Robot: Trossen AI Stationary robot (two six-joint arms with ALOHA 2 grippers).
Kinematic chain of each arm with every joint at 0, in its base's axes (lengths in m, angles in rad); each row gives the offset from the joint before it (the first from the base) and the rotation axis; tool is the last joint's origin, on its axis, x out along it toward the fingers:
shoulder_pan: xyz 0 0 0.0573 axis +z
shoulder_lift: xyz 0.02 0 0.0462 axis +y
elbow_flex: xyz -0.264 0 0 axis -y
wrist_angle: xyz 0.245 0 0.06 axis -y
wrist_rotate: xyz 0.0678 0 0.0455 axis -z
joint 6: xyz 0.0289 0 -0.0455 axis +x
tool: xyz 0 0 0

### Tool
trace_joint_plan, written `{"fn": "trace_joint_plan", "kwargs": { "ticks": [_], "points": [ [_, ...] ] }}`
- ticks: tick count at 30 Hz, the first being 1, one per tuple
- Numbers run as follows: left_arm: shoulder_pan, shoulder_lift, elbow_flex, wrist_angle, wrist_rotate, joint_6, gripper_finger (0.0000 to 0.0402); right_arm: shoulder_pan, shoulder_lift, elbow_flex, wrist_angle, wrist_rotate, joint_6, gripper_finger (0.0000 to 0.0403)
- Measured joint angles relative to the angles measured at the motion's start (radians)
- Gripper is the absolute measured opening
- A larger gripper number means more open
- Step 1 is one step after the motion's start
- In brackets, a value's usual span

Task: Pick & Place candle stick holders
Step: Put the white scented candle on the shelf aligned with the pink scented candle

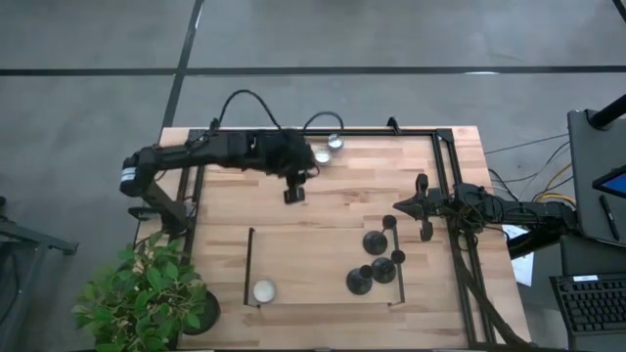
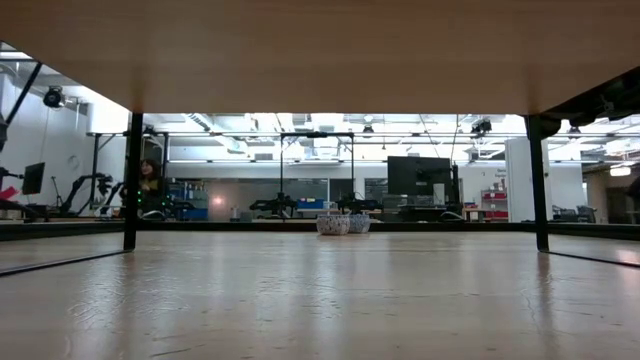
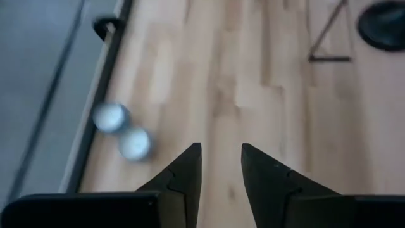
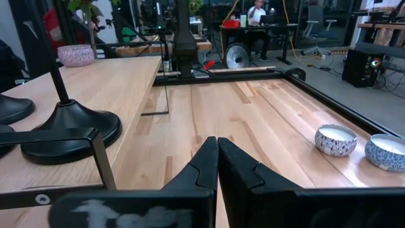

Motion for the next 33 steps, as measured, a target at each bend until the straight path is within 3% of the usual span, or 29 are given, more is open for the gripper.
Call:
{"fn": "trace_joint_plan", "kwargs": {
  "ticks": [6, 14, 33],
  "points": [
    [0.109, 0.069, 0.0, 0.103, 0.088, 0.124, 0.0108, 0.0, -0.001, 0.0, 0.0, 0.0, 0.001, 0.0008],
    [0.215, 0.217, 0.0, 0.124, 0.101, 0.182, 0.0108, 0.0, 0.0, 0.0, 0.0, 0.0, 0.0, 0.0008],
    [0.268, 0.466, 0.014, 0.242, 0.117, 0.223, 0.0108, 0.0, 0.0, 0.0, 0.0, 0.0, -0.004, 0.0008]
  ]
}}
